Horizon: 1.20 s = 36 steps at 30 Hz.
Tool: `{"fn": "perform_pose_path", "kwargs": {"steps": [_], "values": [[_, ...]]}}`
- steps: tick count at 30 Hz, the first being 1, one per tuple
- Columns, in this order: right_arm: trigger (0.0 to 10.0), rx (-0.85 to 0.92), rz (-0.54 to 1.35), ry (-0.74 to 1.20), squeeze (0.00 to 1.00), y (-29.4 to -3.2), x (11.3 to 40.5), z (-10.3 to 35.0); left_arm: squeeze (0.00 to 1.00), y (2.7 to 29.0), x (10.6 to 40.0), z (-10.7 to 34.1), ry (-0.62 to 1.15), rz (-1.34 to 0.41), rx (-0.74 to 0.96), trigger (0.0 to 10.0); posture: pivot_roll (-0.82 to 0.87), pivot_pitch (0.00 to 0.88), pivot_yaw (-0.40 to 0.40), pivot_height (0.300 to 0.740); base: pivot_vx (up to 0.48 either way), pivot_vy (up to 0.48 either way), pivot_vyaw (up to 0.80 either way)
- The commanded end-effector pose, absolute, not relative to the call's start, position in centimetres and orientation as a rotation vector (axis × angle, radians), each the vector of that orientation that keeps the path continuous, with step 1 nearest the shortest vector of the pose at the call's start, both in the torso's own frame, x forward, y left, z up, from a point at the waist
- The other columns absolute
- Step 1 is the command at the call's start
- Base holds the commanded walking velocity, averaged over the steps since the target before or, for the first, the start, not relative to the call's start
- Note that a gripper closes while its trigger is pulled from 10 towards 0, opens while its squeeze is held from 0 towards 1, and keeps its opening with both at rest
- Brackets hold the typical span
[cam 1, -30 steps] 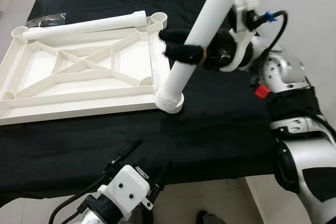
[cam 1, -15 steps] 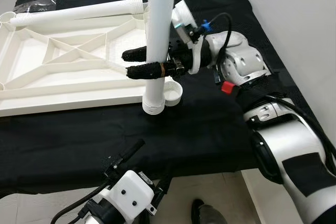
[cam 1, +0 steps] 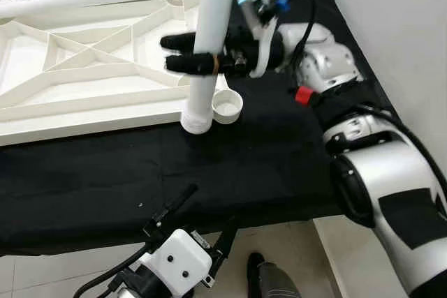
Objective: Building children table
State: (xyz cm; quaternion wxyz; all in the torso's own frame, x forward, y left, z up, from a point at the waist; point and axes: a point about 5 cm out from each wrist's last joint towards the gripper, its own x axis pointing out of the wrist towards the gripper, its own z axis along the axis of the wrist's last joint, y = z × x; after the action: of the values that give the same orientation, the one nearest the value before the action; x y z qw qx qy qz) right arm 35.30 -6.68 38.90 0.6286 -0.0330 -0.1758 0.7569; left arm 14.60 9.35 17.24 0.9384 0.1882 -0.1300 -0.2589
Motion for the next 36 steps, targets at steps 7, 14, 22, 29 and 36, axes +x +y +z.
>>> {"fn": "perform_pose_path", "kwargs": {"steps": [7, 14, 22, 29, 36], "values": [[10.0, -0.171, 1.559, -0.366, 0.00, -6.3, 36.6, 38.5, 0.00, 9.0, 14.3, 16.9, -0.245, -0.534, 0.377, 10.0, 0.07, 0.363, -0.042, 0.740, 0.000, 0.000, 0.00], [10.0, -0.361, 1.646, -0.246, 0.00, -6.9, 36.5, 36.4, 0.00, 8.9, 14.3, 16.9, -0.245, -0.533, 0.379, 10.0, 0.07, 0.361, -0.044, 0.740, 0.000, 0.000, 0.00], [10.0, -0.459, 1.568, -0.202, 0.00, -7.5, 37.1, 35.6, 0.00, 8.9, 14.3, 17.0, -0.247, -0.532, 0.380, 10.0, 0.07, 0.368, -0.047, 0.740, 0.000, 0.000, 0.00], [10.0, -0.471, 1.477, -0.224, 0.00, -8.0, 37.6, 36.2, 0.00, 8.9, 14.3, 17.0, -0.247, -0.531, 0.382, 10.0, 0.07, 0.371, -0.046, 0.740, 0.000, 0.000, 0.00], [10.0, -0.483, 1.530, -0.202, 0.00, -8.7, 37.3, 36.0, 0.00, 9.0, 14.4, 17.0, -0.246, -0.530, 0.384, 10.0, 0.07, 0.372, -0.045, 0.740, 0.000, 0.000, 0.00]]}}
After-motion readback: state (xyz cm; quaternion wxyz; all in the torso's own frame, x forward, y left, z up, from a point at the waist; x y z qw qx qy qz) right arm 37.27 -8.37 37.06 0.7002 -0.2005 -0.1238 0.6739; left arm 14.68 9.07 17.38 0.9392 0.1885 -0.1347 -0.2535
